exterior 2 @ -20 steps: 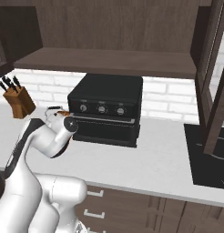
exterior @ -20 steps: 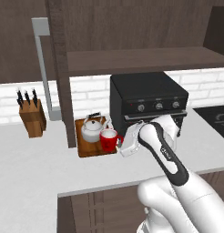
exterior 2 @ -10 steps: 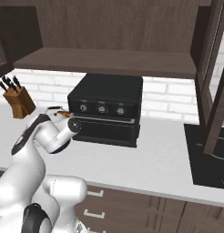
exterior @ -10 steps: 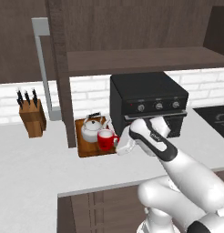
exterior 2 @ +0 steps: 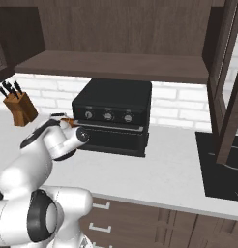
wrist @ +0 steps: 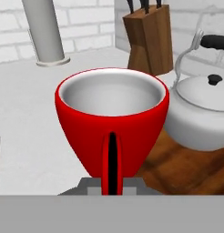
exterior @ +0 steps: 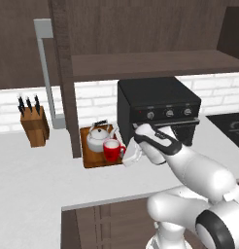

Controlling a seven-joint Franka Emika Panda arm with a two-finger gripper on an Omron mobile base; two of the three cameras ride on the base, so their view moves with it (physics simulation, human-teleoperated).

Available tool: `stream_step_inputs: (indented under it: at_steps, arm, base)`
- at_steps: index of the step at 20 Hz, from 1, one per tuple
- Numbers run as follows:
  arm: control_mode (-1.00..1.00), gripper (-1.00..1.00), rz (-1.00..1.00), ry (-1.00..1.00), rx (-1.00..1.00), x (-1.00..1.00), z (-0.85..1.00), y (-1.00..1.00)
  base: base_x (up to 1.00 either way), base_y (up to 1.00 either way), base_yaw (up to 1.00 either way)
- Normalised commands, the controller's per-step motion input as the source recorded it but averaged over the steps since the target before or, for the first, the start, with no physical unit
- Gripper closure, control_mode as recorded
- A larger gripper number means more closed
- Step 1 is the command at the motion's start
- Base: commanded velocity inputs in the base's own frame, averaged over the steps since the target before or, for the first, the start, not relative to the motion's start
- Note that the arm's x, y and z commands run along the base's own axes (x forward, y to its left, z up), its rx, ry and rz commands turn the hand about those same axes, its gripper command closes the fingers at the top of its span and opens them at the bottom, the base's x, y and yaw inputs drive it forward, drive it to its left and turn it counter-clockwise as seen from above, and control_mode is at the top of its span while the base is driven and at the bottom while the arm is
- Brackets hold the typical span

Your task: Pick the kettle from the counter and place it on the tray. Then pick the mug from the cabinet and place it on the tray. Then close the cabinet doors.

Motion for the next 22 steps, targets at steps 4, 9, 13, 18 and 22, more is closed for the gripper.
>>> stream_step_inputs:
  at_steps: [4, 9, 13, 18, 22]
  arm:
    - [-1.0, 1.0, 0.0, 0.0, 0.0, 0.12, -0.17, 0.0]
    - [-1.0, 1.0, 0.0, 0.0, 0.0, 0.08, -0.09, 0.0]
    - [-1.0, 1.0, 0.0, 0.0, 0.0, 0.1, -0.01, 0.02]
    - [-1.0, 1.0, 0.0, 0.0, 0.0, 0.2, -0.03, 0.09]
    - [-1.0, 1.0, 0.0, 0.0, 0.0, 0.2, -0.1, 0.08]
  base:
    - [0.0, 0.0, 0.0]
    - [0.0, 0.0, 0.0]
    - [0.0, 0.0, 0.0]
    - [0.0, 0.0, 0.0]
    - [0.0, 0.0, 0.0]
